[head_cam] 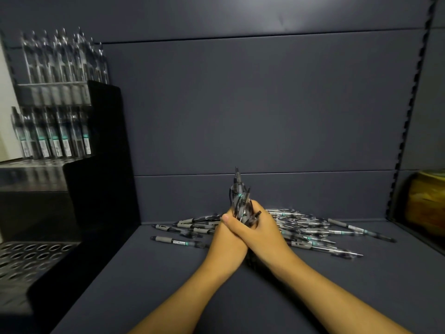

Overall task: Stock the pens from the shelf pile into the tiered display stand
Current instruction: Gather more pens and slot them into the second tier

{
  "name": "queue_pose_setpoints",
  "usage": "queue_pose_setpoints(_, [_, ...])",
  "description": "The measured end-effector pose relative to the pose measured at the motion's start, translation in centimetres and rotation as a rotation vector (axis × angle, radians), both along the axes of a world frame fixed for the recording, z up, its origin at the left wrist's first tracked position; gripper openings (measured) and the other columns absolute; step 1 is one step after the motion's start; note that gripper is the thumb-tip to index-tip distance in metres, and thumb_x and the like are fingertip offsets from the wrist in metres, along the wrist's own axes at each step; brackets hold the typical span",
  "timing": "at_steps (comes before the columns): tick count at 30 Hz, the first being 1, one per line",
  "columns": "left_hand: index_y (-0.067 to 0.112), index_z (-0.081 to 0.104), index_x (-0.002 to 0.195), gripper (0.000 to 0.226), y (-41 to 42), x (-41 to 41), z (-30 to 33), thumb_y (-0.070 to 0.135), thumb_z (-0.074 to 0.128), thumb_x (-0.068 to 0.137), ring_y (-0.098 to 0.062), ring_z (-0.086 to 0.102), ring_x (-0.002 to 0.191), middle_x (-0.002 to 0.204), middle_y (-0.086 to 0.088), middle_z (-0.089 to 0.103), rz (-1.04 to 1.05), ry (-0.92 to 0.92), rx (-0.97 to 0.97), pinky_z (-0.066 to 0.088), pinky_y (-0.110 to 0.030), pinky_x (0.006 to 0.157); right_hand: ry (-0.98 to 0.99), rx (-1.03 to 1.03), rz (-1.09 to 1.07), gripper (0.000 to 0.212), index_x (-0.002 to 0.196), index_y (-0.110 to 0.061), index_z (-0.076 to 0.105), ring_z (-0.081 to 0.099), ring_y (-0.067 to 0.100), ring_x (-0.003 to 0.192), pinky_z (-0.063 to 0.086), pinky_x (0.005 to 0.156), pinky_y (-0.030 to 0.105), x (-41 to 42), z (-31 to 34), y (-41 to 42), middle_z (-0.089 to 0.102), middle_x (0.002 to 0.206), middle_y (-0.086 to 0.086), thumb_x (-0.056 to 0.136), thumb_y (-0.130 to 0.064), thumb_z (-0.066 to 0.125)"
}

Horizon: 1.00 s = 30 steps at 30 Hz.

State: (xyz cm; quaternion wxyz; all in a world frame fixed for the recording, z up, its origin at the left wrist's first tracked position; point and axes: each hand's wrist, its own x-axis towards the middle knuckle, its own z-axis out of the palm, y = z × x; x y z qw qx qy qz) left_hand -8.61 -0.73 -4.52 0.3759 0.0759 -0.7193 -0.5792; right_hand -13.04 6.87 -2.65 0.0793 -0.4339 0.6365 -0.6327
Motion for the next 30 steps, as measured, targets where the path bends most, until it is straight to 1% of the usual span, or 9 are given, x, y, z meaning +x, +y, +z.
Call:
queue_pose_setpoints(4, [0.032,0.066,0.078,0.024,0.1,0.6,0.5,0.055,0.057,0.076,-0.016,0.060,0.083,0.079,0.004,0.065,-0.003,-0.016,-0.016,0.051,-0.045,0.082,-0.021,-0.022,-0.005,0.044,0.107,-0.026,0.064,0.069,0.007,0.095,0.053,0.093,0.044,0.0,0.0,-0.1,0.072,0.095,-0.009,0.073,-0.051,0.078])
queue_pose_setpoints(6, [0.028,0.064,0.078,0.014,0.4,1.4,1.4,0.040,0.059,0.083,-0.005,0.062,0.076,0.074,0.010,0.067,0.019,-0.016,-0.080,0.052,-0.032,0.070,-0.001,-0.032,-0.021,0.040,0.110,-0.025,0.064,0.068,0.005,0.095,0.054,0.093,0.041,0.1,0.5,0.0,0.072,0.097,-0.009,0.078,-0.040,0.081])
queue_pose_setpoints(9, [0.020,0.066,0.087,0.011,0.6,2.7,3.9,0.018,0.061,0.097,0.001,0.063,0.072,0.076,0.008,0.069,0.017,0.001,-0.076,0.050,-0.020,0.066,0.081,-0.053,0.008,0.047,0.116,-0.024,0.064,0.068,0.006,0.098,0.055,0.091,0.035,0.4,2.6,0.5,0.072,0.103,-0.009,0.075,-0.041,0.081])
queue_pose_setpoints(12, [0.015,0.072,0.089,0.019,0.1,4.3,7.2,0.020,0.056,0.099,-0.012,0.070,0.084,0.086,0.000,0.075,-0.048,-0.011,-0.086,0.058,-0.031,0.079,0.079,-0.094,0.116,0.041,0.121,-0.021,0.064,0.070,0.004,0.098,0.054,0.087,0.023,0.6,5.7,1.3,0.074,0.105,-0.008,0.083,-0.025,0.078])
queue_pose_setpoints(15, [0.015,0.075,0.095,0.023,0.0,6.2,10.1,0.019,0.053,0.100,-0.019,0.072,0.092,0.095,-0.010,0.076,-0.122,0.000,-0.064,0.058,-0.035,0.085,0.066,-0.111,0.231,0.027,0.120,-0.022,0.065,0.065,-0.003,0.073,0.049,0.068,0.013,1.3,8.5,2.2,0.071,0.085,-0.017,0.093,-0.022,0.065])
queue_pose_setpoints(19, [0.004,0.064,0.118,0.031,0.3,8.3,12.2,0.025,0.053,0.100,-0.025,0.072,0.076,0.087,-0.018,0.073,-0.208,-0.016,0.059,0.061,-0.040,0.071,0.052,-0.123,0.294,0.023,0.115,-0.017,0.068,0.048,0.010,0.052,0.045,0.053,0.025,2.3,10.6,2.6,0.064,0.082,0.004,0.099,-0.028,0.056])
queue_pose_setpoints(22, [0.002,0.061,0.119,0.030,0.1,10.3,12.8,0.023,0.053,0.098,-0.024,0.072,0.072,0.082,-0.019,0.072,-0.206,-0.014,0.110,0.061,-0.036,0.064,0.073,-0.085,0.325,0.025,0.111,-0.014,0.070,0.058,0.003,0.058,0.049,0.062,0.026,3.3,11.5,2.3,0.066,0.082,0.001,0.101,-0.029,0.054])
queue_pose_setpoints(26, [0.009,0.061,0.121,0.032,-0.6,13.1,13.1,0.025,0.056,0.095,-0.026,0.074,0.078,0.094,-0.014,0.076,-0.144,-0.033,0.076,0.061,-0.035,0.066,0.103,-0.086,0.291,0.014,0.100,-0.025,0.073,0.073,0.008,0.086,0.060,0.076,0.030,4.4,12.4,1.0,0.075,0.093,-0.005,0.096,-0.027,0.060])
queue_pose_setpoints(30, [0.011,0.060,0.127,0.032,-1.7,16.1,13.8,0.024,0.054,0.098,-0.030,0.075,0.089,0.109,-0.010,0.075,-0.051,-0.016,0.050,0.062,-0.036,0.072,0.188,-0.109,0.282,0.009,0.095,-0.030,0.072,0.074,0.006,0.085,0.060,0.069,0.025,6.6,13.4,-0.7,0.076,0.093,-0.005,0.093,-0.024,0.066])
